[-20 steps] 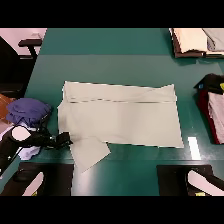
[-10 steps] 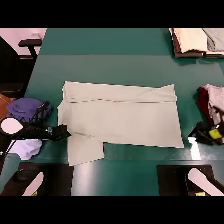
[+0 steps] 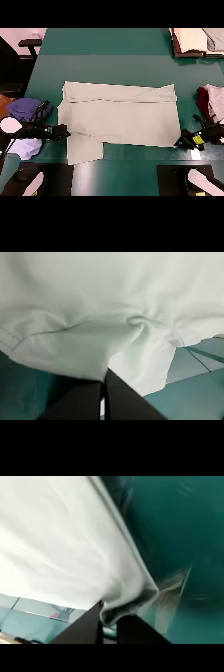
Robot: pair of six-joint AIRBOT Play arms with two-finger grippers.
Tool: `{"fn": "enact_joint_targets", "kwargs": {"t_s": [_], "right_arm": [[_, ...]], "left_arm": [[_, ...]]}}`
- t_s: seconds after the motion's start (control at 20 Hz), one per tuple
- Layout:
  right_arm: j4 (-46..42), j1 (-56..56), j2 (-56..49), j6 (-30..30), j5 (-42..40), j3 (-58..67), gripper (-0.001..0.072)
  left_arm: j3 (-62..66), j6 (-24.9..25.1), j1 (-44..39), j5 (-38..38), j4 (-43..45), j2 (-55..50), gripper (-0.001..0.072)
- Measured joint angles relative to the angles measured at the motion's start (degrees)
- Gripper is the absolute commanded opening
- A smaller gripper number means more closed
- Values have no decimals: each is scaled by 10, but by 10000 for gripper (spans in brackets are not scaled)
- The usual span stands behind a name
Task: Fold the shirts.
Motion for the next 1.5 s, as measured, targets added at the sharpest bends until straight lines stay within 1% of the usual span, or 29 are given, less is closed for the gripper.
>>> {"fn": "enact_joint_targets", "kwargs": {"t_s": [0.15,0.25,0.35,0.5,0.65,0.75,0.85,1.05,1.25,1.45,1.5], "right_arm": [[-1,33,13,-1,-17,24,17],[-12,49,40,-1,6,38,17],[-42,60,76,-1,33,51,17],[-94,67,133,-1,79,78,16],[-117,72,160,2,103,119,15],[-126,85,149,4,106,159,15],[-130,109,116,5,94,200,15],[-126,155,0,8,53,304,16],[-86,171,-130,9,21,420,16],[-30,175,-238,3,3,519,22],[-18,175,-259,2,0,538,100]], "left_arm": [[13,-2,0,-31,26,18,20],[19,-15,0,-62,46,48,21],[23,-32,0,-109,55,84,21],[32,-50,0,-182,38,119,21],[64,-57,0,-194,28,115,21],[97,-47,0,-169,35,78,21],[135,-25,0,-135,41,18,22],[224,18,0,-62,58,-134,23],[306,50,0,9,68,-269,24],[342,64,0,76,72,-341,26],[346,64,0,91,72,-350,120]]}}
